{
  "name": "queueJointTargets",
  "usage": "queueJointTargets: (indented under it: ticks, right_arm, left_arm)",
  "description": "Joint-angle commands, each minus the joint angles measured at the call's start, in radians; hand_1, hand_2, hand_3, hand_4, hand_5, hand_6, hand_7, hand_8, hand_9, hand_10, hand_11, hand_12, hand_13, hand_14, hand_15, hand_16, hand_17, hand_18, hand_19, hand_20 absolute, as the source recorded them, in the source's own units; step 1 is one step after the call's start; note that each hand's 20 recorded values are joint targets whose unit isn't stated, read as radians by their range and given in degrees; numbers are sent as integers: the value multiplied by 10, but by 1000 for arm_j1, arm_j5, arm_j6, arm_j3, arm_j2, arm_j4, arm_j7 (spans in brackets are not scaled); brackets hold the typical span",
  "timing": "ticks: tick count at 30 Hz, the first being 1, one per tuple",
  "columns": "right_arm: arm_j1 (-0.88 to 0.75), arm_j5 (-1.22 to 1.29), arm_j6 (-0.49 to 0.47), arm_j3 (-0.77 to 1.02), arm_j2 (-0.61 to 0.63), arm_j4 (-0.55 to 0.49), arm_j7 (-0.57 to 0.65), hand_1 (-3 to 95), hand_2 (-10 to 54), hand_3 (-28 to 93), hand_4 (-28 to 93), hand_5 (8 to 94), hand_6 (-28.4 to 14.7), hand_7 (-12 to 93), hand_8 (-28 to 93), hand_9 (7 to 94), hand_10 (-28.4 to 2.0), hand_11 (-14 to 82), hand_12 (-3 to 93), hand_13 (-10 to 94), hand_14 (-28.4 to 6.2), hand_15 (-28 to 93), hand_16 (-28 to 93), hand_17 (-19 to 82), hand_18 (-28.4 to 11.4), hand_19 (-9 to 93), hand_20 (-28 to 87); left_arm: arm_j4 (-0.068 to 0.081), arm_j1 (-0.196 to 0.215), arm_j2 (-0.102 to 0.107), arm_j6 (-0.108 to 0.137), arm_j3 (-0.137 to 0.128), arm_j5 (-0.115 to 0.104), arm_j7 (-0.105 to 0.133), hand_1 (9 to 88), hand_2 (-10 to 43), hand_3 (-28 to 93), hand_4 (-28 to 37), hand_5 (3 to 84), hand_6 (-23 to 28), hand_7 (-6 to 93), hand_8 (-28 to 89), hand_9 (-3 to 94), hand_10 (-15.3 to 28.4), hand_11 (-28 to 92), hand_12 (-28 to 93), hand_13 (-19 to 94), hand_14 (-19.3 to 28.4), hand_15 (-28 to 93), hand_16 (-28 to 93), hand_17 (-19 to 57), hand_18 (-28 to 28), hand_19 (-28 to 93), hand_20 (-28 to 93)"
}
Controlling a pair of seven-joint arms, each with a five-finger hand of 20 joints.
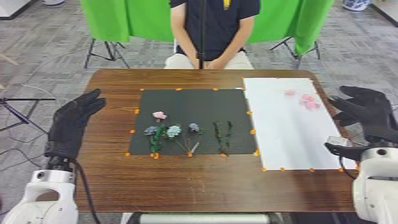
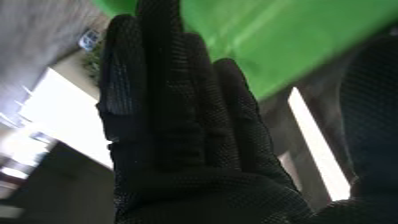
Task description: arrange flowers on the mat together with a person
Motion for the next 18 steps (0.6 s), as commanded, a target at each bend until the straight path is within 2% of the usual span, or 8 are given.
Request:
queueJointTargets:
  ticks: [1,4,6,10,18]
  right_arm:
    - [251,-321,-238,-136,220,147,116,312,-95,627,-261,568,-64,83,-78,750,-165,110,126,894,-73,279,204,655,-86,728,266]
    - [326,-391,-281,-184,241,221,123,319,-95,628,-275,573,-64,82,-80,767,-162,112,123,929,-59,285,212,689,-68,768,239]
    - [383,-428,-345,-218,250,270,130,321,-95,629,-279,575,-66,81,-79,772,-163,113,124,936,-56,300,216,696,-62,800,177]
    - [465,-458,-403,-271,250,370,130,324,-95,615,-282,575,-68,79,-79,775,-163,113,123,937,-51,320,215,703,-55,818,160]
    - [578,-523,-424,-336,210,526,104,319,-95,609,-283,577,-67,81,-79,790,-158,118,123,937,-48,359,204,706,-56,843,140]
  left_arm:
    - [-3,4,4,13,-2,-6,-10,225,32,626,-258,456,43,129,-52,441,136,171,145,326,162,94,48,22,103,29,132]
    - [-2,3,3,16,-4,-6,-9,226,31,626,-256,457,43,129,-53,440,136,172,145,326,162,92,48,22,103,29,132]
    - [-4,8,5,23,-4,-9,-4,226,30,627,-255,457,43,129,-53,441,136,172,145,326,162,92,48,22,103,29,132]
    - [-3,4,7,23,-1,-8,-6,228,29,628,-253,457,43,129,-53,441,136,172,145,326,162,92,48,22,103,29,132]
    - [-7,10,2,31,-3,-10,-2,229,28,627,-251,456,43,130,-53,440,136,171,145,325,163,92,48,22,103,29,131]
